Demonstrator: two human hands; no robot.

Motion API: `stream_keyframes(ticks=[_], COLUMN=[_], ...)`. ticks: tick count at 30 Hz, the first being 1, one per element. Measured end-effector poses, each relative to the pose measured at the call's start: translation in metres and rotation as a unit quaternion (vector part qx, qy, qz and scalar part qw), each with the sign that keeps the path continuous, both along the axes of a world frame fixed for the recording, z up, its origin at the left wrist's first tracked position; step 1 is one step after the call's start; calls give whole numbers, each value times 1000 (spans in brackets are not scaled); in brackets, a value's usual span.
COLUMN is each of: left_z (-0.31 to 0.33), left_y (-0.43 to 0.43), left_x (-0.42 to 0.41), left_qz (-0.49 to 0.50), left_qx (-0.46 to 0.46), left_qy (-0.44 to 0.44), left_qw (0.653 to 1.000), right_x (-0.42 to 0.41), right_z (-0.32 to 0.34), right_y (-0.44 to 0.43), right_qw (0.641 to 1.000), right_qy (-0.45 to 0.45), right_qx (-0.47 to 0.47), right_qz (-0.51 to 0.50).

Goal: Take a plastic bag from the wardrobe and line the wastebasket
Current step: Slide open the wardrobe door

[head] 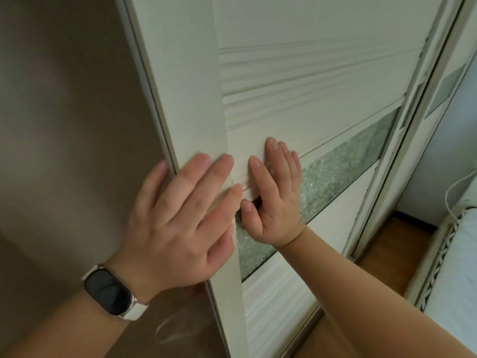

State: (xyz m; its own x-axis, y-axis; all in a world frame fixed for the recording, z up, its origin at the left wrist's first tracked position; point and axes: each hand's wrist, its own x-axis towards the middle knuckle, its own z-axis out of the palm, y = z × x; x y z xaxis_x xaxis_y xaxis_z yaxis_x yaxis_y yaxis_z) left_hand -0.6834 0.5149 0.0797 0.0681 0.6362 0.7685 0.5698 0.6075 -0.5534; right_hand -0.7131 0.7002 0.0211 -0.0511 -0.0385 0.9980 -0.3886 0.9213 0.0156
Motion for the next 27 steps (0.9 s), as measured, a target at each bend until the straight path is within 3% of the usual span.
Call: stream_keyframes(ticks=[14,27], left_z=[-3,-2], left_y=[106,152], left_x=[-43,-70], left_qz=[-89,-178], left_qx=[22,6], left_qy=[2,-9], left_qw=[996,984], right_x=[-20,-34], right_z=[1,-2], right_y=[104,144], right_qw=[997,994], right_qy=[-56,-77], right_qx=[22,12], right_qz=[-39,-72])
